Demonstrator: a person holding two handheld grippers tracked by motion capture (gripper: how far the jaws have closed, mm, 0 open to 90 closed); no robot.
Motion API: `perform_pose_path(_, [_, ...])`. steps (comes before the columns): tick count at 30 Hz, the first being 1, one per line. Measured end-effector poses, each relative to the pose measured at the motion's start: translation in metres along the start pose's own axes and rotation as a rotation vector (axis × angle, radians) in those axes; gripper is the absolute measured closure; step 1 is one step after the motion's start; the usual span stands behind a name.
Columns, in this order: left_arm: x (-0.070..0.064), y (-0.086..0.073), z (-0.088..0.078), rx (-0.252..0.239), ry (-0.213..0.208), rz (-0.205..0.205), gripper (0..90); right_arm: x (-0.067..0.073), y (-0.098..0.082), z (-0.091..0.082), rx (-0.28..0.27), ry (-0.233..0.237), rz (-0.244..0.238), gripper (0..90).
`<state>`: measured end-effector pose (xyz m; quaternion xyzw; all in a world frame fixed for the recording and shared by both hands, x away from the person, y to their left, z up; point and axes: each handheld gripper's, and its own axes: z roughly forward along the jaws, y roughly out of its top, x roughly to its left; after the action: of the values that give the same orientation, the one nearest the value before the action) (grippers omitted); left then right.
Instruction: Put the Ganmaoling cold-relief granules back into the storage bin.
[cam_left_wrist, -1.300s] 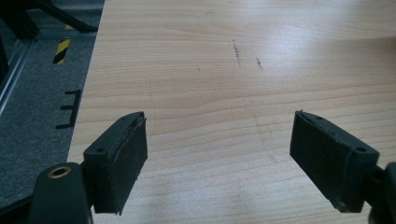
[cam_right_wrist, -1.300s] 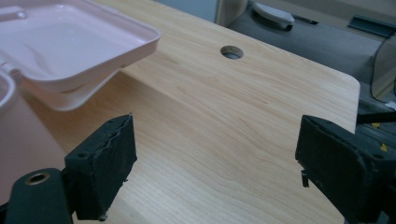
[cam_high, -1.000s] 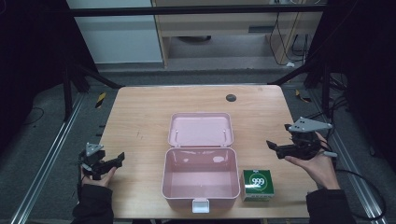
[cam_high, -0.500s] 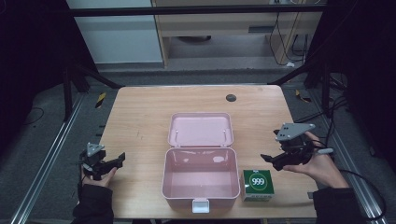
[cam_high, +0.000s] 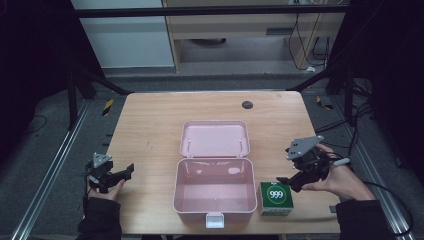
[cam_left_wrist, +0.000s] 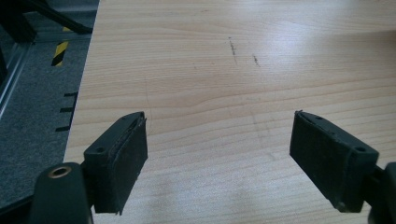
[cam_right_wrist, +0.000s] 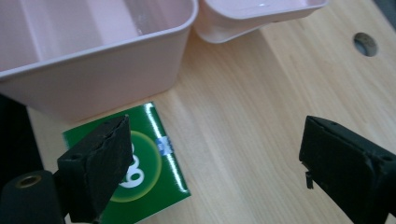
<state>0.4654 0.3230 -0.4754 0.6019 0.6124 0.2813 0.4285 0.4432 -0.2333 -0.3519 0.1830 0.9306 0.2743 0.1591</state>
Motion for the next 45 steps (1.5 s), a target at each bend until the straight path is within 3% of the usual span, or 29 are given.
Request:
perform_pose_path(14, [-0.001,0.000,0.001,-0.001,-0.004,0.002,18.4,0.012,0.002,0.010,0.104,0.113,-0.062,6.0])
perform_pose_path(35, [-0.001,0.000,0.001,-0.001,-0.006,0.008,18.4,0.031,-0.005,0.033,0.224,0.210,-0.145,1.9])
perform_pose_path(45, [-0.001,0.000,0.001,-0.001,-0.005,0.009,18.4,0.036,-0.012,0.049,0.251,0.235,-0.164,1.9])
